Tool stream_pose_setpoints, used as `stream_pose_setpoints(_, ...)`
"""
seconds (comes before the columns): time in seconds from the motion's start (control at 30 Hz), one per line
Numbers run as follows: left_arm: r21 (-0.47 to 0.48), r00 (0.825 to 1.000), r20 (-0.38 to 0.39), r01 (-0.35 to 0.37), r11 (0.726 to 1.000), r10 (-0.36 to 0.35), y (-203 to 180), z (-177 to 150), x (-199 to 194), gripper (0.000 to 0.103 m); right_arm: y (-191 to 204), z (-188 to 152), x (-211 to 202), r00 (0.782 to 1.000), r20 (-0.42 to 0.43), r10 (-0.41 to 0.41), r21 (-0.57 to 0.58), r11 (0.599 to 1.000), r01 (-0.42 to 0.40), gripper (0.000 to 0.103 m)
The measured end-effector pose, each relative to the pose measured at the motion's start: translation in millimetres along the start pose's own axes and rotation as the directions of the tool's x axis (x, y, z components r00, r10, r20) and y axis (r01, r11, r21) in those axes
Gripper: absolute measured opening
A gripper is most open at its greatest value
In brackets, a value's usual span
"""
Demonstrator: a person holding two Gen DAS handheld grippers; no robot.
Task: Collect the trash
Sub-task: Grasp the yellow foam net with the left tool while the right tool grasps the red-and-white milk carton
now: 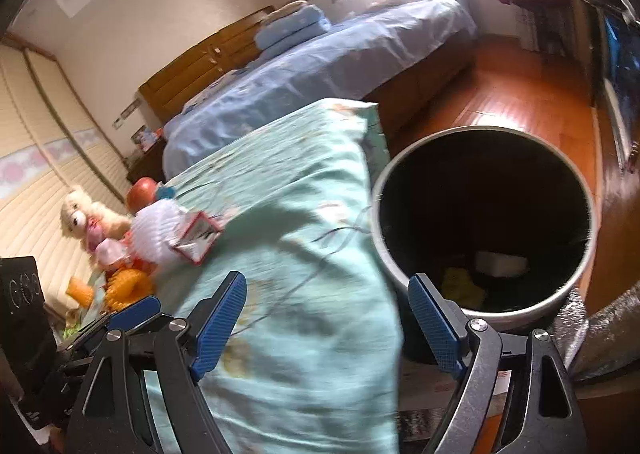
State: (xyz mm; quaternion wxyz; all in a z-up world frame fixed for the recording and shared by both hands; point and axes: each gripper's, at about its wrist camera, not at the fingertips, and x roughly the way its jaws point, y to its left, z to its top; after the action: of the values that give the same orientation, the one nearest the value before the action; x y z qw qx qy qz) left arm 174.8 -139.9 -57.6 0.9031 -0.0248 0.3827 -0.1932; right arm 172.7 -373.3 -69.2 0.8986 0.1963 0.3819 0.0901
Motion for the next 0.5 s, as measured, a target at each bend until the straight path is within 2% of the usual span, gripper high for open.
stream_pose_setpoints(0.5,-0.156,0.992,0.005,-0.123,0.98,0.125,73.5,-22.1,-31.4,0.068,56.7,-9.0,35.3,0.995,-0.082,0.059,-0.138,0.988,-0.07,0.085)
